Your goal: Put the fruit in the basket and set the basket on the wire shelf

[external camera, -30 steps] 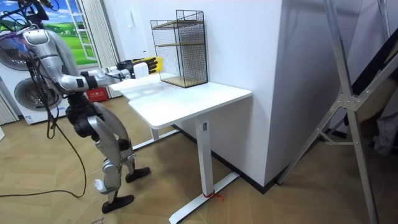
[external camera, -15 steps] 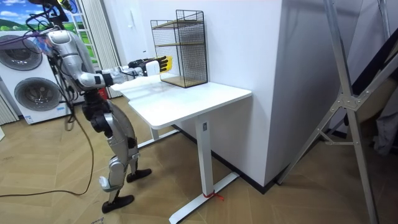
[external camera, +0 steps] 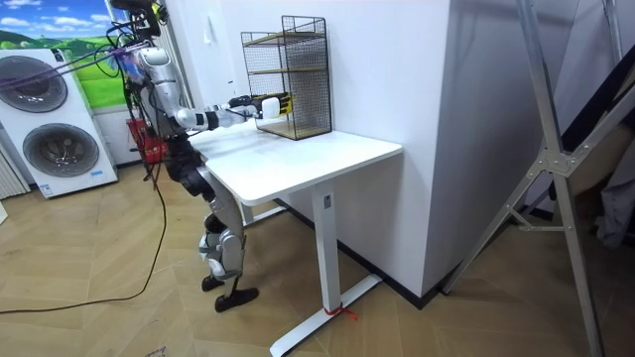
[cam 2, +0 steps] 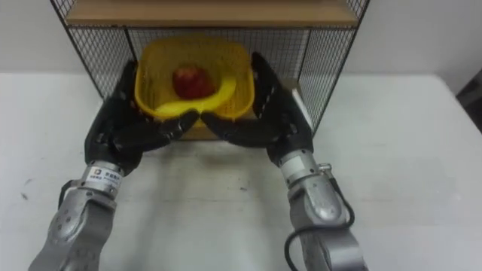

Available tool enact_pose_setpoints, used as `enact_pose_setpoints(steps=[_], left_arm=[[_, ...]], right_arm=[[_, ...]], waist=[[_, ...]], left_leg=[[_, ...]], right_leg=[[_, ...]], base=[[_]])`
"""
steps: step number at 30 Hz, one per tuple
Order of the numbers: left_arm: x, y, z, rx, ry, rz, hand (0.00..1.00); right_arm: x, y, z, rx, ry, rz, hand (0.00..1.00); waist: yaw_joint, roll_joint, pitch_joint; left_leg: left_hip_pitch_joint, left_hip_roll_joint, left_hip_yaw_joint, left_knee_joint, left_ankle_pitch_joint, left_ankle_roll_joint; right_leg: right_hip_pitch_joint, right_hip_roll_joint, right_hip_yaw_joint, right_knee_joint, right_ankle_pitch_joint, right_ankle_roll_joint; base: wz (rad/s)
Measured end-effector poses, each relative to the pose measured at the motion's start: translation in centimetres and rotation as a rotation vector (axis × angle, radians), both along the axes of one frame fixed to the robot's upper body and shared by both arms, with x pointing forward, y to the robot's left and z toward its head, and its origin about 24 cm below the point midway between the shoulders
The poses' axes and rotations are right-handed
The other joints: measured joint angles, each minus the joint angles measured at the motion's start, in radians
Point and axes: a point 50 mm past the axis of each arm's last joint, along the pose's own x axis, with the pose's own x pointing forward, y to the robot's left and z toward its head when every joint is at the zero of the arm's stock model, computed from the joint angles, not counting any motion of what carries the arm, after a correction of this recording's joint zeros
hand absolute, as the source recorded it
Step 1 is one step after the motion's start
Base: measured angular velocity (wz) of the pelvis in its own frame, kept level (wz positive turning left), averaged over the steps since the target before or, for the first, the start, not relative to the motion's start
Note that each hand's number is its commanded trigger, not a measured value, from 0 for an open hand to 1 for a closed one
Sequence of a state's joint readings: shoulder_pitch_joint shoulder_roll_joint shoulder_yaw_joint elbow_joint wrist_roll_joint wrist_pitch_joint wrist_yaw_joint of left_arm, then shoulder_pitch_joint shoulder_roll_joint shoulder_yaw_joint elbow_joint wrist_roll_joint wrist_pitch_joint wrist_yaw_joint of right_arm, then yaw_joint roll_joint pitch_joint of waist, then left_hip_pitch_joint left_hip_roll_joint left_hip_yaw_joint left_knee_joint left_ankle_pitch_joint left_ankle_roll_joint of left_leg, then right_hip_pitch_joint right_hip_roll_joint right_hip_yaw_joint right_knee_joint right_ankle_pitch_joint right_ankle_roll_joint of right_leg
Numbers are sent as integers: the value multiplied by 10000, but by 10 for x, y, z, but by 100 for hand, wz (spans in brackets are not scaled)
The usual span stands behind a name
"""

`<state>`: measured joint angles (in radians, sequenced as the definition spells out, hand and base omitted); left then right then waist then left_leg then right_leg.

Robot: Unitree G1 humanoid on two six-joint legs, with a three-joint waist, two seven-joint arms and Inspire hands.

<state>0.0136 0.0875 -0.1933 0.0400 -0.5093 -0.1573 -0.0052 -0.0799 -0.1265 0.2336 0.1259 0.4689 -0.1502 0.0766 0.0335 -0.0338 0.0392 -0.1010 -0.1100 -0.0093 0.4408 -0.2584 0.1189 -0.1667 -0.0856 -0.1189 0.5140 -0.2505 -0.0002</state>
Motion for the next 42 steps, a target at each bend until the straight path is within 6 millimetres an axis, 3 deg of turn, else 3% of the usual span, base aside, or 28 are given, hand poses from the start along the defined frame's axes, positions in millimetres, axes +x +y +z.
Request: enact_pose_setpoints(steps=[4,7,10,13,20,27,42], left_arm=[[-1,-1,-10,64,467,-51,0],[1,-2,-11,85,575,-95,0],[9,-3,-11,196,699,-185,0],[17,-4,-8,197,620,-223,0],[36,-12,-23,279,1706,-216,0],[51,-17,-36,651,2960,-518,0],[60,-22,-40,753,3621,-511,0]], right_arm=[[2,-2,-7,-10,430,-136,0],[8,0,-1,-9,297,-102,0],[16,1,3,-23,258,-115,0],[22,2,6,17,266,-146,0],[41,5,-4,-115,1219,-662,0],[53,6,-16,-185,2428,-881,0],[65,1,-26,-428,3589,-1136,0]], waist=[[-12,-4,-64],[-5,10,-145],[5,-43,-171],[-9,-16,-152],[-29,137,-91],[-72,159,-76],[-46,172,-59]], left_leg=[[389,256,12,-398,53,-133],[495,349,77,-513,114,-218],[722,374,97,-809,253,-267],[788,433,112,-937,329,-292],[878,637,143,-1065,362,-337],[961,627,132,-1554,643,-362],[1493,598,58,-2215,995,-378]], right_leg=[[549,225,-215,-645,314,-146],[665,340,-181,-874,424,-214],[828,389,-135,-1056,480,-250],[941,455,-139,-1298,616,-280],[1346,714,-146,-2168,1049,-299],[1425,740,-84,-2569,1316,-311],[1945,743,-185,-3131,1612,-321]], base=[[-8],[-9],[-4],[-2],[-2],[0],[0]])
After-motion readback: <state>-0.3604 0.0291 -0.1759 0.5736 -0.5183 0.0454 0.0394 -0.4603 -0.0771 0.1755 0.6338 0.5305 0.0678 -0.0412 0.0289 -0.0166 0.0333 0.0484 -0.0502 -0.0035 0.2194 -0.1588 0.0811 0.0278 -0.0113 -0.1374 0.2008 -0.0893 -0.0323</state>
